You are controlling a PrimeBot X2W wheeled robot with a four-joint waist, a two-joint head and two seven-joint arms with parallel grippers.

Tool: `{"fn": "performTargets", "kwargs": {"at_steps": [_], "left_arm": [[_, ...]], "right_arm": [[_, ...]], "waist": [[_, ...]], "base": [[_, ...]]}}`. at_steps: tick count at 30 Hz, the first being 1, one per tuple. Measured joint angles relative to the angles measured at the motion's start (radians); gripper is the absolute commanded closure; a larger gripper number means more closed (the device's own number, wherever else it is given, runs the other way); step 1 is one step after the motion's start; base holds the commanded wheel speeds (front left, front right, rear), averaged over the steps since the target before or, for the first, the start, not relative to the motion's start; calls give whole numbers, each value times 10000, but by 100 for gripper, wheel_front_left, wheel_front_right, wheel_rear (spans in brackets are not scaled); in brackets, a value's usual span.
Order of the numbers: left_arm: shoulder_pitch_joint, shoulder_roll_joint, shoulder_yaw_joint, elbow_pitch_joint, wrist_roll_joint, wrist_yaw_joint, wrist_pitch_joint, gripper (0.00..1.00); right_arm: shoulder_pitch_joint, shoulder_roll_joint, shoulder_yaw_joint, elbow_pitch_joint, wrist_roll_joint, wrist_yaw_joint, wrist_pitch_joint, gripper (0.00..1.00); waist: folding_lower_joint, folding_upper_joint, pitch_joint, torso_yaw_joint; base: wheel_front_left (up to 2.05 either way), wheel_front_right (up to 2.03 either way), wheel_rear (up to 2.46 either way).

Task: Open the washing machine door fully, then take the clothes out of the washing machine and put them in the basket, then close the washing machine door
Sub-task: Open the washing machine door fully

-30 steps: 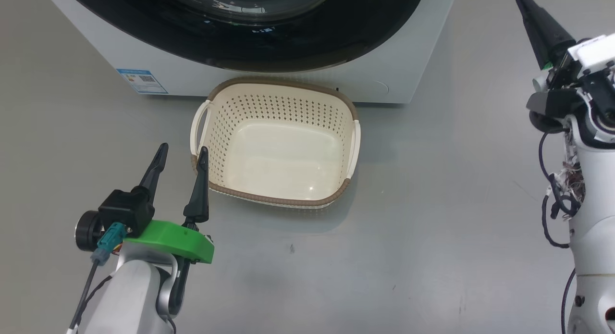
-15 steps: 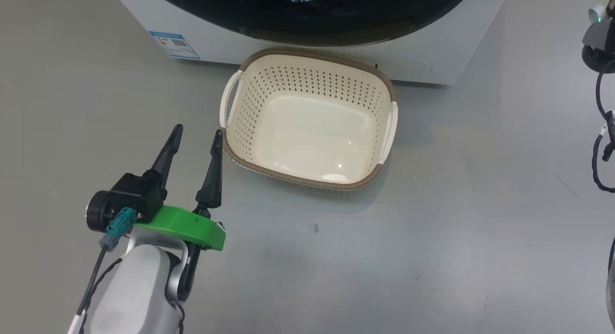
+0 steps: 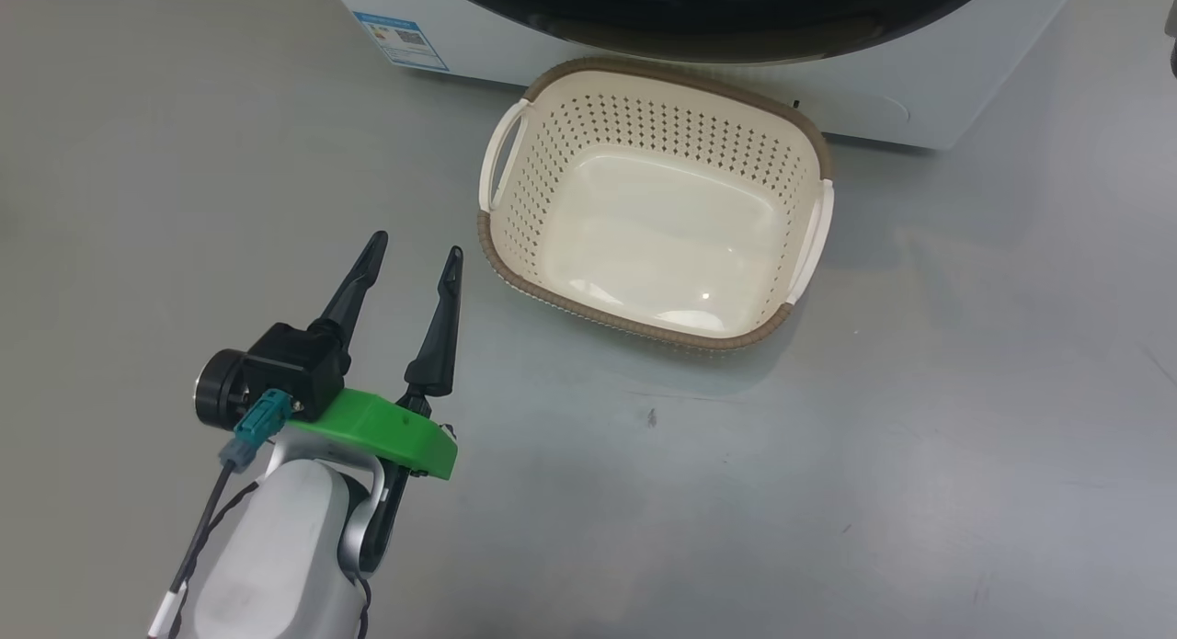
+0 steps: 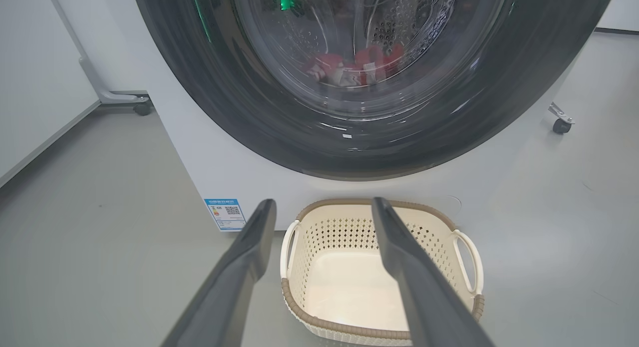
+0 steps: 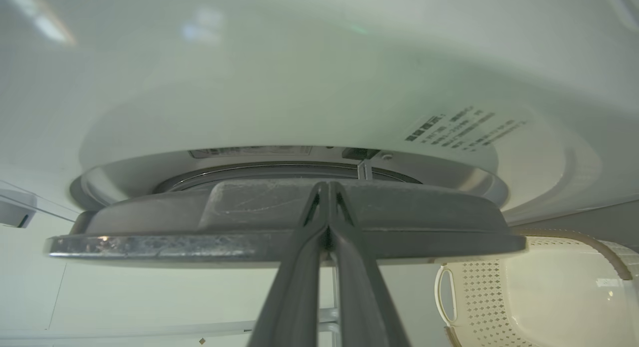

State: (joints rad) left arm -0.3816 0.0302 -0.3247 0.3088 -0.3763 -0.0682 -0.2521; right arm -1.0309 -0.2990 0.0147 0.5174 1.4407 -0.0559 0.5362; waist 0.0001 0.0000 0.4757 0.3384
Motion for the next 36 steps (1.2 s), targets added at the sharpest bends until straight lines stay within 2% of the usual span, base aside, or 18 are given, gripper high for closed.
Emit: {"fn": "performTargets", "kwargs": {"at_steps": [12, 22, 36], "left_arm": [[-93, -33, -330, -36, -117, 2, 0, 0], [-92, -35, -418, -75, -257, 27, 0, 0], [-97, -36, -443, -186, -332, 199, 0, 0]], "right_arm": [[-719, -86, -71, 719, -2, -184, 15, 100], [-1104, -75, -157, 1218, 146, -274, 247, 100], [-1274, -184, -128, 1553, 470, -257, 1151, 100]], "waist": [[0, 0, 81, 520], [0, 0, 122, 606], [0, 0, 132, 528]], "base": [[0, 0, 0], [0, 0, 0], [0, 0, 0]]}}
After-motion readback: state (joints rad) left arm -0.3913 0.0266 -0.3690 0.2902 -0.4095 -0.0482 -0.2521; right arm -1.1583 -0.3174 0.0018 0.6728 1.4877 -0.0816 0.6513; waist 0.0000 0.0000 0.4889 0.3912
